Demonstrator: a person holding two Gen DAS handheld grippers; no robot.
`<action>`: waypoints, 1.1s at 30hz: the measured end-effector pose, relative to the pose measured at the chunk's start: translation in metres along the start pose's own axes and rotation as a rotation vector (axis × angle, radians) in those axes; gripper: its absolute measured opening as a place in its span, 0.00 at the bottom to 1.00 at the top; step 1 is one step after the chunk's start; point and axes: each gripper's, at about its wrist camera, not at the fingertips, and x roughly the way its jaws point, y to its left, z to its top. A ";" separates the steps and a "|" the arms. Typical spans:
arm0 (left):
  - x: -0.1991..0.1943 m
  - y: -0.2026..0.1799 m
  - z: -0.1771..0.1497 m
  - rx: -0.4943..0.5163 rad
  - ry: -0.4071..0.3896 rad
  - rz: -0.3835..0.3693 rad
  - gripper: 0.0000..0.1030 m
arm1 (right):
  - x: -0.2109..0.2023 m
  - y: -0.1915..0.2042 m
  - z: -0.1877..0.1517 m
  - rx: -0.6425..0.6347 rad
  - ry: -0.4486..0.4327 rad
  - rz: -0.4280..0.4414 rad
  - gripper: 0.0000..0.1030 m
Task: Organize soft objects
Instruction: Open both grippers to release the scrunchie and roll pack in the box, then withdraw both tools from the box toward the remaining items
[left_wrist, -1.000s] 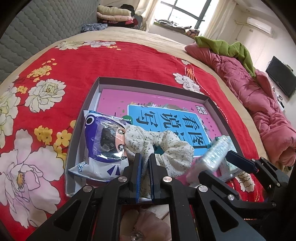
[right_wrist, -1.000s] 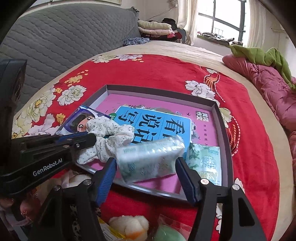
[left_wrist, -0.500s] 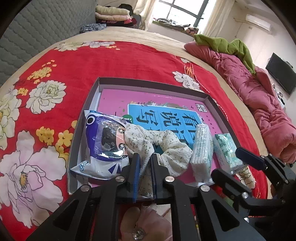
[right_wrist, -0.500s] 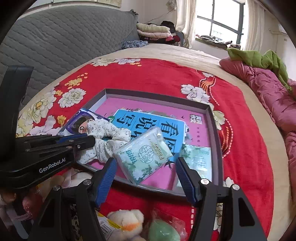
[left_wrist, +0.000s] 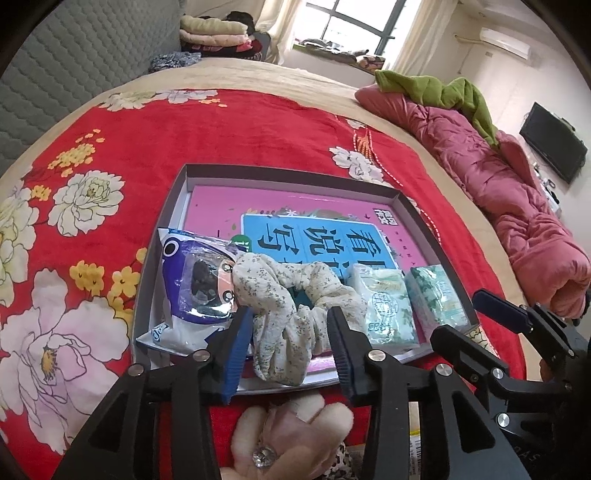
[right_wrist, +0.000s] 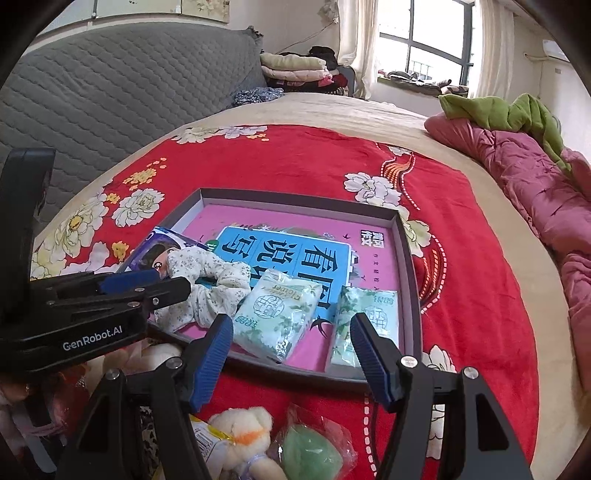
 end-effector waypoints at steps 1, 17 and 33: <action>-0.001 -0.001 0.000 0.002 -0.002 0.002 0.46 | -0.001 -0.001 0.000 0.001 -0.001 0.000 0.63; -0.023 -0.003 0.008 0.013 -0.047 0.021 0.61 | -0.006 -0.005 -0.001 0.024 -0.009 -0.015 0.64; -0.062 0.001 0.009 0.010 -0.120 0.057 0.72 | -0.027 -0.011 0.004 0.036 -0.052 -0.025 0.65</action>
